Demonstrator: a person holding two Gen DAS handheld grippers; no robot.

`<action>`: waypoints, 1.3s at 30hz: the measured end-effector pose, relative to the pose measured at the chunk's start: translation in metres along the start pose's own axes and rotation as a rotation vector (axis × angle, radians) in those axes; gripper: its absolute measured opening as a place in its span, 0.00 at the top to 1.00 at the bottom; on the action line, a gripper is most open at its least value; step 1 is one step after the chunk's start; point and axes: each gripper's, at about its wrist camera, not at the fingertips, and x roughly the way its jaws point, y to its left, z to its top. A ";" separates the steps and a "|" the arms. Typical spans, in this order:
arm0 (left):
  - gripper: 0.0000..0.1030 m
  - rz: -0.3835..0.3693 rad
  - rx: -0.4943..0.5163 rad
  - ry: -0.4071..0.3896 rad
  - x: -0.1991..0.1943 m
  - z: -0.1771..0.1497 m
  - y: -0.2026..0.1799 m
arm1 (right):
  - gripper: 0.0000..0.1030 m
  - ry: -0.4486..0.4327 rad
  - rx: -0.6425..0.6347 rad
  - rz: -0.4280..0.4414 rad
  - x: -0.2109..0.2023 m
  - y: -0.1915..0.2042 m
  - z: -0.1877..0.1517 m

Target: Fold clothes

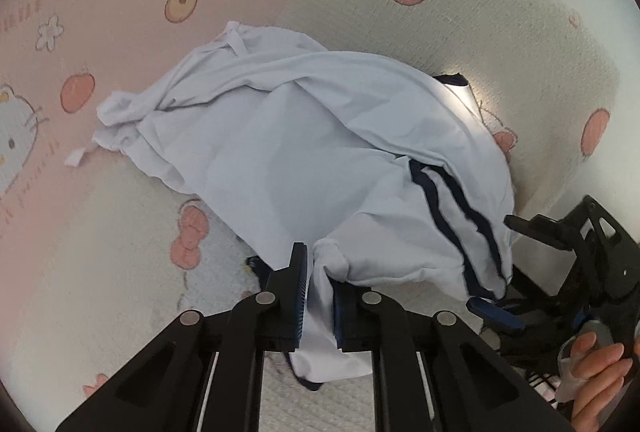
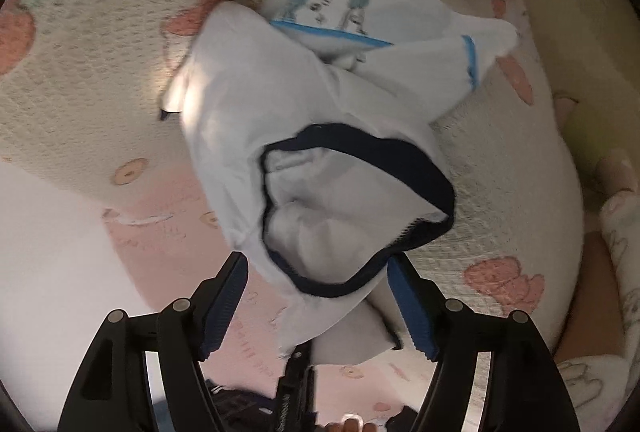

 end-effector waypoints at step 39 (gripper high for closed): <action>0.85 -0.289 -0.172 0.013 -0.036 -0.005 0.078 | 0.89 0.074 -0.733 -0.372 0.046 0.083 -0.086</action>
